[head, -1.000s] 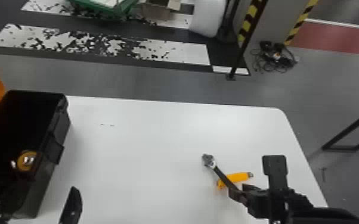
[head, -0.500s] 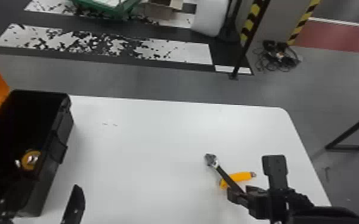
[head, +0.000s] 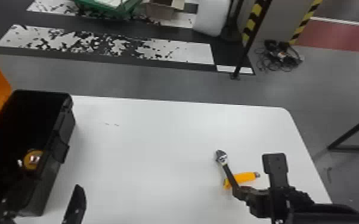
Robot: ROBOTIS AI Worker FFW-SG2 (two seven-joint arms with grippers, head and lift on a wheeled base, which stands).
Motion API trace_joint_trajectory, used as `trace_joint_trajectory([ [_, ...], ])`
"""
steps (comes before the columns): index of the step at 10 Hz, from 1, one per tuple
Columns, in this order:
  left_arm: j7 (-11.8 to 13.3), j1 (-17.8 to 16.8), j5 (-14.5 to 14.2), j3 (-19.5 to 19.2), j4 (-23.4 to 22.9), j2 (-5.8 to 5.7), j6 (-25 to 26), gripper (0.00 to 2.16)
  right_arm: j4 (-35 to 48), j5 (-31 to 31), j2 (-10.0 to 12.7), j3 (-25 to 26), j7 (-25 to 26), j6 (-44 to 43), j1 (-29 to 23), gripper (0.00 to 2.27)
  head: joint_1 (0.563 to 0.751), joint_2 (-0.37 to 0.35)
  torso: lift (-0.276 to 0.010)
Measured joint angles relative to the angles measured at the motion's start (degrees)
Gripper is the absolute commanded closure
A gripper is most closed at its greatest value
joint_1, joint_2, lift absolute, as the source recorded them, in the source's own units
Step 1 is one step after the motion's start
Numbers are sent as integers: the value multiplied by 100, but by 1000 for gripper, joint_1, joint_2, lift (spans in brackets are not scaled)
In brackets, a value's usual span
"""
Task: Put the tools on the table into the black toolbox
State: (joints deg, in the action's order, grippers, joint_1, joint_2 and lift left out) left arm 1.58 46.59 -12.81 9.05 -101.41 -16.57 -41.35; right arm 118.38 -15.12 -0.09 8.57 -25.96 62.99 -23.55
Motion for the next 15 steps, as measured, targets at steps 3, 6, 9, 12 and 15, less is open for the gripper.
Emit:
trace_joint_trajectory([
  [3, 0, 10, -2, 0, -19, -7, -1, 66, 29, -41, 0, -31, -205, -61, -22, 2243, 695, -132, -39],
  [6, 0, 25, -2, 0, -28, -13, -17, 66, 176, -26, 0, -79, -207, -98, -87, 2243, 695, -119, -39],
  [9, -5, 25, -20, 0, -31, -13, -115, 63, 429, 1, 0, -86, -207, -156, -225, 2243, 695, -114, -39],
  [12, 200, 31, -86, -35, -152, -11, -350, 60, 839, 66, 0, -185, -207, -920, -613, 2243, 695, -87, -39],
  [15, 1053, 7, -493, -97, -398, 0, -243, 60, 943, 70, 0, -328, -282, -2004, -932, 2243, 695, -69, -39],
])
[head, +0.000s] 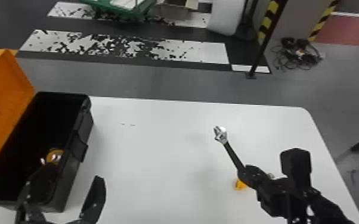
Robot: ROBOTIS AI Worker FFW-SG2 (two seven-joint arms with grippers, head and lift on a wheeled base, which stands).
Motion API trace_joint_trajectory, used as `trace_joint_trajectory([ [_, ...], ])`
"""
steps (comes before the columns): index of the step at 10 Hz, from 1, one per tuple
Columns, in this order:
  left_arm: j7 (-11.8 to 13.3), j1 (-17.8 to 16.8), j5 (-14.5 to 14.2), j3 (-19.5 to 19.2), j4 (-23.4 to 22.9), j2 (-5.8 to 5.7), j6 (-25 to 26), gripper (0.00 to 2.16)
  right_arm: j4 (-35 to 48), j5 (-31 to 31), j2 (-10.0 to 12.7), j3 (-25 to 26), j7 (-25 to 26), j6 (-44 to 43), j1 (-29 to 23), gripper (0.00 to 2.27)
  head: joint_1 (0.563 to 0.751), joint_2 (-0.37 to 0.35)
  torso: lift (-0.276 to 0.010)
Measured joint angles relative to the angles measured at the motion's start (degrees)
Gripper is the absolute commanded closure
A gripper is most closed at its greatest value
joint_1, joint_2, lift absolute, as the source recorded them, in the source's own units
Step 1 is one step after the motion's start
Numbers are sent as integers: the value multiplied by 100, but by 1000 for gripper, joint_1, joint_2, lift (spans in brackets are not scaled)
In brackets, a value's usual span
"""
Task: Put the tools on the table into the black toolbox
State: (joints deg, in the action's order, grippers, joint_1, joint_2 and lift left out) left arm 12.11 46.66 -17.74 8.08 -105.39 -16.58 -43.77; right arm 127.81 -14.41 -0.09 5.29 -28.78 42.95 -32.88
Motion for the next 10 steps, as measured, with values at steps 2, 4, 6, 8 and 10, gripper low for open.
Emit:
trace_joint_trajectory([
  [2, 704, -113, -336, -10, -200, 23, 660, 60, 23, 0, 0, -99, -114, -742, -177, 2243, 695, -68, -39],
  [4, 1193, -364, -673, -47, -251, 44, 1596, 66, 37, 0, 0, -183, -190, -1243, -329, 2243, 695, -68, -39],
  [6, 1465, -542, -1179, -116, -360, 55, 2410, 70, 64, 0, 0, -264, -341, -1583, -429, 2243, 695, -48, -39],
  [8, 1972, -674, -1873, -406, -437, 141, 3719, 70, 96, -39, 0, -451, -430, -1776, -461, 2243, 695, -21, -39],
  [10, 2167, -813, -2162, -548, -567, 241, 4831, 70, 175, -81, 0, -615, -483, -1889, -553, 2243, 695, -12, -39],
])
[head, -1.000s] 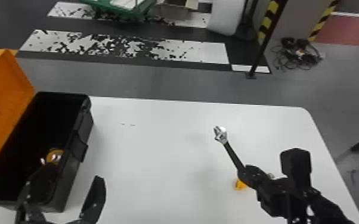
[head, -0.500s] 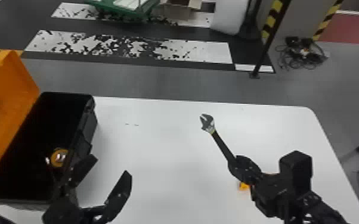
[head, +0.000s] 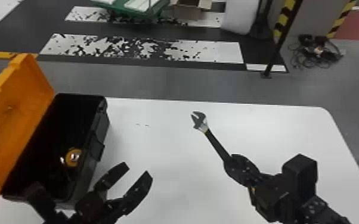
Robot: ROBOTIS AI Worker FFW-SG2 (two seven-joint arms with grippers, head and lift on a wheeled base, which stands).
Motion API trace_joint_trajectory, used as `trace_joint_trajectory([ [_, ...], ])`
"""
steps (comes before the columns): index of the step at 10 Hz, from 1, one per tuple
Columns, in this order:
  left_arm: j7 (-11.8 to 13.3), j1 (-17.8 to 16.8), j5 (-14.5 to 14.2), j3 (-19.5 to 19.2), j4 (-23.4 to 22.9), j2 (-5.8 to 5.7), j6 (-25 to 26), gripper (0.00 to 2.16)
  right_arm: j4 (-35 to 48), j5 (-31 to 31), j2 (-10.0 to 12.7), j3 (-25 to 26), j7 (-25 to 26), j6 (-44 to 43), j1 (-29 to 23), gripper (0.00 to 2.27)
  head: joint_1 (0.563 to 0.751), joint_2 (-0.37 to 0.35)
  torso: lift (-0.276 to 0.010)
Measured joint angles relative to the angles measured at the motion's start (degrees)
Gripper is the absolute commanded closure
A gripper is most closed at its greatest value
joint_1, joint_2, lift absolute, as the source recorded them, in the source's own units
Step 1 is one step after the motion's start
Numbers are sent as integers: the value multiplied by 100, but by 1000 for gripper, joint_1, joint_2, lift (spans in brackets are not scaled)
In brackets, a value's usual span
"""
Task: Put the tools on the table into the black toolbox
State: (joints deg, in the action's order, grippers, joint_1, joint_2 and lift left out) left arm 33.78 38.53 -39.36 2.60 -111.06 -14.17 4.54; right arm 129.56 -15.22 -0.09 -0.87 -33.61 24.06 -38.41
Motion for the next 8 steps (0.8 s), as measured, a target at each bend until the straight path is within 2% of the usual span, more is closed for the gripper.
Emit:
trace_joint_trajectory([
  [1, 28, -58, -75, 20, -109, 27, 400, 76, 31, -16, 0, -73, -27, -49, -30, 2243, 695, -21, -39],
  [3, 71, -253, -411, 75, -299, 62, 1423, 80, 92, -103, 0, -245, -78, -161, -114, 2243, 695, -42, -39],
  [4, 67, -345, -532, 95, -372, 79, 1746, 80, 131, -150, 0, -326, -87, -200, -168, 2243, 695, -53, -39],
  [8, -103, -566, -628, 370, -703, 91, 2045, 80, 252, -287, 0, -638, -178, -268, -353, 2243, 695, -63, -39],
])
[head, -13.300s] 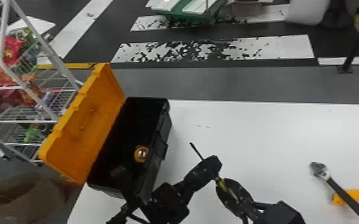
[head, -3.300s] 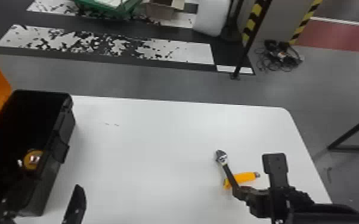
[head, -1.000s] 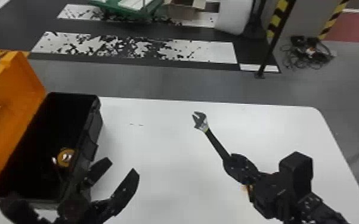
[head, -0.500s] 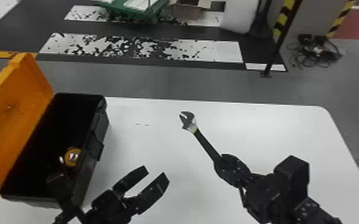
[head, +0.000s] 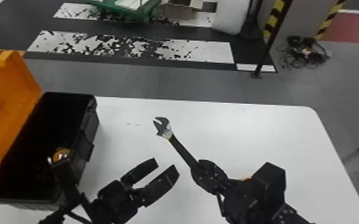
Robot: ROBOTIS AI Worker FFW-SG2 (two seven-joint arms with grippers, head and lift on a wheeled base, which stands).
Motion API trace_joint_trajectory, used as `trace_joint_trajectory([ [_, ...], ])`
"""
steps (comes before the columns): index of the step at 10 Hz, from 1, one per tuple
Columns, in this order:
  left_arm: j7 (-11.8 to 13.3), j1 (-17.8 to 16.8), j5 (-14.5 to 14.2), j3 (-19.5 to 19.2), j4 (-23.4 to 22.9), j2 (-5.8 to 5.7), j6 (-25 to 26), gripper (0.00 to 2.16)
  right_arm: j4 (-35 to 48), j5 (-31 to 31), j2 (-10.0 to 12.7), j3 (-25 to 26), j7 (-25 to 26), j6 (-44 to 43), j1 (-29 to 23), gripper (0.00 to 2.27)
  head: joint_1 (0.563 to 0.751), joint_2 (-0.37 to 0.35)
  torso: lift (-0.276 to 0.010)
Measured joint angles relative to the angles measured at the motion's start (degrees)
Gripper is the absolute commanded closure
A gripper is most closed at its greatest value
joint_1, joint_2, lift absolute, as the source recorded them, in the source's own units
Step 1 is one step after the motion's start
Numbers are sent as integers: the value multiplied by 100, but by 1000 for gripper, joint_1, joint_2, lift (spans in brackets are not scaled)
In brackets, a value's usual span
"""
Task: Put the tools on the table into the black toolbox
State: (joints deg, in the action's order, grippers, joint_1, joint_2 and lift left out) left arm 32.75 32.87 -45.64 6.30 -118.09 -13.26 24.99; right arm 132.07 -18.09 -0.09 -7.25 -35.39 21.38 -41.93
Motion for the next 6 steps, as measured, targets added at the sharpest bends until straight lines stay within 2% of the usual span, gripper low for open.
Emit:
trace_joint_trajectory([
  [6, -193, -327, 11, 269, 58, 28, 172, 93, 143, -208, 0, -428, 6, -19, -132, 2243, 695, -48, -39],
])
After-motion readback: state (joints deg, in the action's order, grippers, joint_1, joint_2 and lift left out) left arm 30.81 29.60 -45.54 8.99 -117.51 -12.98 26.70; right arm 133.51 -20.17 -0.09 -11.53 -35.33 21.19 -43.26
